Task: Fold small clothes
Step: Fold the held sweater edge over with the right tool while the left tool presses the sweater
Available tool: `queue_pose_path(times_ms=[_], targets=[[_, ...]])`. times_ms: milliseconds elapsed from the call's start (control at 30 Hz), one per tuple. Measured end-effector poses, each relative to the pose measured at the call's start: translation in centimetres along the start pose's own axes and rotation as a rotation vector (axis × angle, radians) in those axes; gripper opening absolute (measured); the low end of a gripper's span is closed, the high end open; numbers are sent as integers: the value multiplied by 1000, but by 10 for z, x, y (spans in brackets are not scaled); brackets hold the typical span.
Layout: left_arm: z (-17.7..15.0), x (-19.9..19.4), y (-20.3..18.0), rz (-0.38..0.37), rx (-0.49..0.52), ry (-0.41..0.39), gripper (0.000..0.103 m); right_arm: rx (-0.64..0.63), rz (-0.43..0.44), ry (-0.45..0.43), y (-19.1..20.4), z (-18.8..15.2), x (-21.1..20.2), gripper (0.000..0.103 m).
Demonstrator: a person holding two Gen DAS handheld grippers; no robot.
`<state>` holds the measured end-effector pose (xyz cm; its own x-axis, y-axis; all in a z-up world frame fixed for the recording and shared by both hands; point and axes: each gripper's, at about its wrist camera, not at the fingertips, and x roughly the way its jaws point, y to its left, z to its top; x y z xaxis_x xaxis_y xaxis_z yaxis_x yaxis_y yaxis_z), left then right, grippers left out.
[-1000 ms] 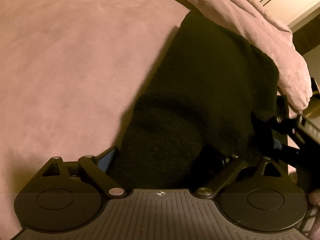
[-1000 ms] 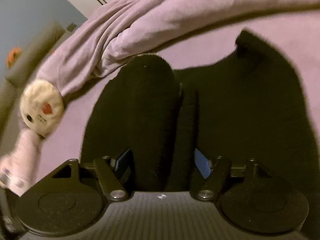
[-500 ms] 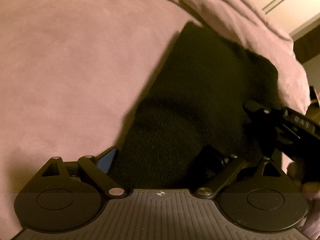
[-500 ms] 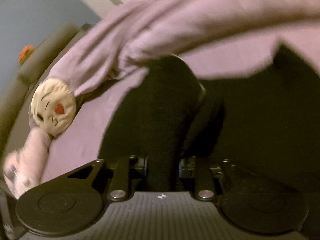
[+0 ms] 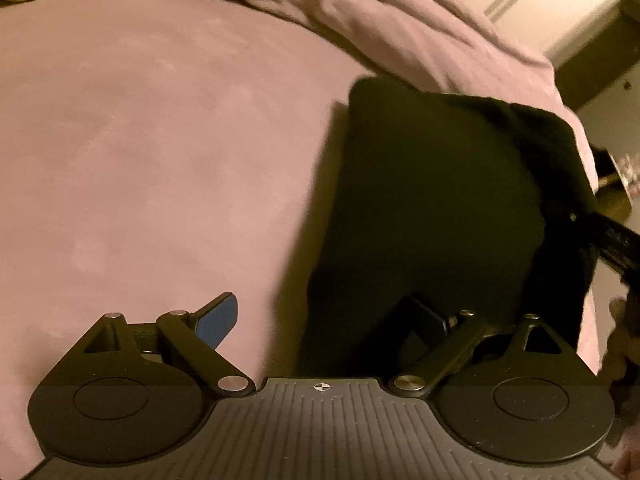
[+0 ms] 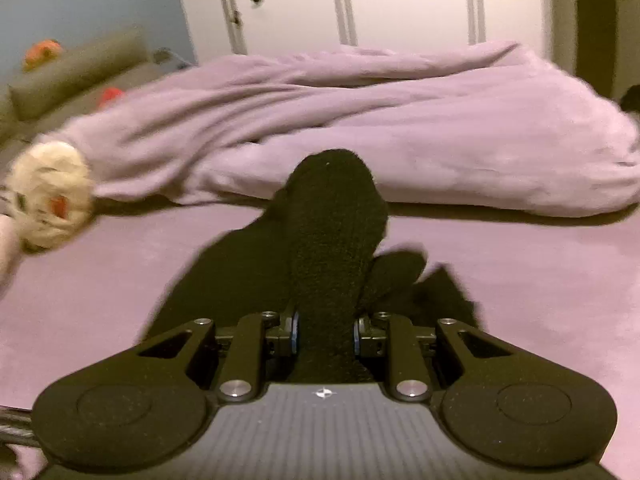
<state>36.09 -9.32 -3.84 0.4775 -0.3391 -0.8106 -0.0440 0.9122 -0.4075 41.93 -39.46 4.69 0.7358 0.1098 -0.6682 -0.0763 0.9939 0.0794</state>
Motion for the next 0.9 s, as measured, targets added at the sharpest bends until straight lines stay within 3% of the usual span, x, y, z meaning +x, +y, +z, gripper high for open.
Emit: queue_pose_path(times_ms=[133,267,367,500,633,733,767,900], targets=[[-2,16,-5,-15,13,27,97,-117,-106,21,1,-24,29,23],[-3,21,-4,-16,2,44,98,-103,-159,64,-5,-38,48,41],[-1,11,-3,-6,-2,49,96,-24,-174,55,-7,-29,34,49],[6,-14,-4,-5,-9,-38,96,54,-176,-54,-3,-28,-11,49],[18,-12,-19,-20,-22,-85,96,60,-52,-160,18,-44,-37,44],[23,1,-37,-23,14,-126,96,51,-32,-154,29,-59,-28,27],[24,7,-44,-15,29,-140,97,59,-39,-136,29,-65,-22,17],[14,32,-54,38,83,-145,97,36,-141,-108,14,-89,-3,2]])
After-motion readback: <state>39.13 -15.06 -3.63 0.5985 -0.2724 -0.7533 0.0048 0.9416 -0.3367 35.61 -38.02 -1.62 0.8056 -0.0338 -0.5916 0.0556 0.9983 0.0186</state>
